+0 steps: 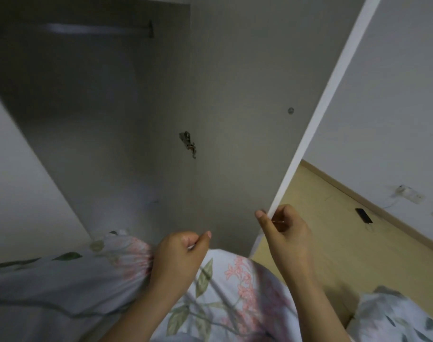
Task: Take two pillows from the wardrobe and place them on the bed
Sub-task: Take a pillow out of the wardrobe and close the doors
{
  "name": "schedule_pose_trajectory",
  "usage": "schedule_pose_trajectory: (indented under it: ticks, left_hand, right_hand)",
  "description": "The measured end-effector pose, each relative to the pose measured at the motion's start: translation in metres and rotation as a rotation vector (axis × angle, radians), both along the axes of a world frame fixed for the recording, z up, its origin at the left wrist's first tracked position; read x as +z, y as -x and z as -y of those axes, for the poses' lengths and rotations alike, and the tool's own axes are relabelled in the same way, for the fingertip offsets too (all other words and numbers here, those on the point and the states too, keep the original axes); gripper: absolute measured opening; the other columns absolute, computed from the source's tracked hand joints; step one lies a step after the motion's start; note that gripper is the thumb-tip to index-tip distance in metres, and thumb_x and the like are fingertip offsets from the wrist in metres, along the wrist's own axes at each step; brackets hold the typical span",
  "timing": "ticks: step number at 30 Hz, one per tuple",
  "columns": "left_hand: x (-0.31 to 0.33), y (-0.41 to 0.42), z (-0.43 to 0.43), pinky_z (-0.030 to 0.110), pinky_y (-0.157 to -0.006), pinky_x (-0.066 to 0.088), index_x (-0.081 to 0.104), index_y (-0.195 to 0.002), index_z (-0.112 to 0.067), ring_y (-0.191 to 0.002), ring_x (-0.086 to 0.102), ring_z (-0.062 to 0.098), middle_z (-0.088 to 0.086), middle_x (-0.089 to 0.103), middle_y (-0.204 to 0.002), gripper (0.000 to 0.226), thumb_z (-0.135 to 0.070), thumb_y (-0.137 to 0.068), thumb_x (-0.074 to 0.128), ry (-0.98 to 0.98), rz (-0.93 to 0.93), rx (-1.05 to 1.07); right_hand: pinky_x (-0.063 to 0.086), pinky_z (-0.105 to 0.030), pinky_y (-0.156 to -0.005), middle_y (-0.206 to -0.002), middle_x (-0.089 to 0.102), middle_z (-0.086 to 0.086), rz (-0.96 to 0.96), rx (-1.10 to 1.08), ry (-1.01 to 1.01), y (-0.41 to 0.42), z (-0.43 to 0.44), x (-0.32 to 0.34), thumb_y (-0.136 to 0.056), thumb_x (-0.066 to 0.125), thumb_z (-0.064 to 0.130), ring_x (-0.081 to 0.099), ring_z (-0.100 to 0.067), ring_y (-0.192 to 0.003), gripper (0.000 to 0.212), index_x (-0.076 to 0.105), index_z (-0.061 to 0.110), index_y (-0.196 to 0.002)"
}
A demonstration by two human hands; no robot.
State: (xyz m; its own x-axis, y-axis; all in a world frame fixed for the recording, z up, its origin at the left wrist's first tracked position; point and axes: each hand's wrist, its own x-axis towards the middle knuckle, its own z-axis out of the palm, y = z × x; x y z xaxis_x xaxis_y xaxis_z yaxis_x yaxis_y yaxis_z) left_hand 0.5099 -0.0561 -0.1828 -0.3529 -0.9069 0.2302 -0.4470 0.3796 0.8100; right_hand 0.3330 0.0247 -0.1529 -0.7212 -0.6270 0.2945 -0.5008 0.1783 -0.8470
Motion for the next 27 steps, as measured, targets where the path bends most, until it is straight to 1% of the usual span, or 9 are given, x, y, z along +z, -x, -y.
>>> schedule_pose_trajectory:
  ticks: [2,8,11,13,16,22,24,26,27]
  left_hand:
    - [-0.002,-0.011,0.000,0.029,-0.047,0.021,0.027,-0.048,-0.015,-0.043,0.017,0.010,0.002,0.017,-0.047,0.049,-0.045,-0.075,0.054,-0.011,-0.012,0.013]
    - [-0.007,-0.055,-0.001,0.029,-0.047,0.022,0.030,-0.047,-0.015,-0.040,0.020,0.011,0.002,0.019,-0.044,0.052,-0.032,-0.083,0.063,-0.012,0.012,0.073]
    - [-0.007,-0.079,0.001,0.029,-0.046,0.022,0.025,-0.050,-0.016,-0.040,0.021,0.010,0.000,0.018,-0.044,0.053,-0.031,-0.083,0.064,-0.009,0.012,0.106]
    - [-0.005,-0.096,0.002,0.023,-0.043,0.020,0.026,-0.048,-0.015,-0.039,0.022,0.009,-0.001,0.019,-0.043,0.054,-0.031,-0.083,0.064,-0.004,-0.014,0.141]
    - [-0.002,-0.119,0.003,0.023,-0.042,0.023,0.027,-0.048,-0.015,-0.038,0.024,0.010,-0.001,0.021,-0.040,0.053,-0.034,-0.082,0.063,0.008,-0.004,0.201]
    - [0.004,-0.160,0.007,0.024,-0.044,0.024,0.026,-0.043,-0.015,-0.039,0.028,0.012,0.001,0.025,-0.039,0.056,-0.033,-0.083,0.062,0.044,0.074,0.317]
    - [0.008,-0.169,0.009,0.031,-0.047,0.031,0.025,-0.042,-0.015,-0.039,0.027,0.011,0.000,0.023,-0.039,0.057,-0.032,-0.084,0.060,0.044,0.105,0.351]
    - [0.012,-0.178,0.012,0.032,-0.048,0.034,0.024,-0.041,-0.017,-0.040,0.029,0.011,-0.001,0.024,-0.039,0.058,-0.031,-0.085,0.058,0.043,0.122,0.389]
    - [0.014,-0.182,0.013,0.032,-0.049,0.034,0.024,-0.040,-0.017,-0.040,0.029,0.011,-0.002,0.024,-0.039,0.058,-0.031,-0.086,0.058,0.042,0.139,0.408]
  right_hand:
    - [0.039,-0.007,-0.050,-0.064,0.063,0.015,-0.005,0.055,-0.011,-0.012,0.000,0.000,-0.079,0.070,0.038,0.055,0.001,-0.053,0.028,0.051,0.022,-0.066]
    - [0.045,-0.015,-0.053,-0.067,0.066,0.011,-0.036,0.196,-0.066,-0.044,0.005,0.000,-0.076,0.074,0.033,0.062,0.000,-0.059,0.023,0.055,0.021,-0.070]
    - [0.050,-0.024,-0.058,-0.069,0.068,0.011,-0.042,0.232,-0.070,-0.064,0.011,-0.003,-0.076,0.075,0.031,0.064,0.000,-0.062,0.020,0.056,0.023,-0.073]
    - [0.047,-0.019,-0.056,-0.070,0.067,0.014,-0.053,0.255,-0.060,-0.078,0.018,-0.003,-0.074,0.076,0.032,0.063,0.000,-0.062,0.022,0.055,0.024,-0.071]
    - [0.041,-0.015,-0.051,-0.076,0.063,0.023,-0.049,0.290,-0.061,-0.095,0.032,-0.001,-0.070,0.079,0.034,0.062,0.002,-0.062,0.027,0.053,0.025,-0.069]
    - [0.041,-0.010,-0.051,-0.068,0.063,0.012,-0.029,0.411,-0.063,-0.132,0.065,0.001,-0.067,0.080,0.041,0.062,0.000,-0.061,0.030,0.054,0.026,-0.068]
    - [0.041,-0.008,-0.052,-0.067,0.063,0.010,-0.061,0.445,-0.077,-0.145,0.079,0.001,-0.068,0.079,0.044,0.061,-0.004,-0.060,0.032,0.054,0.023,-0.065]
    - [0.043,-0.011,-0.054,-0.071,0.062,0.010,-0.082,0.475,-0.093,-0.159,0.095,0.000,-0.069,0.076,0.047,0.062,-0.006,-0.062,0.033,0.054,0.023,-0.065]
    - [0.048,-0.018,-0.057,-0.071,0.062,0.009,-0.080,0.487,-0.096,-0.165,0.102,-0.001,-0.070,0.075,0.048,0.062,-0.008,-0.063,0.033,0.054,0.023,-0.065]
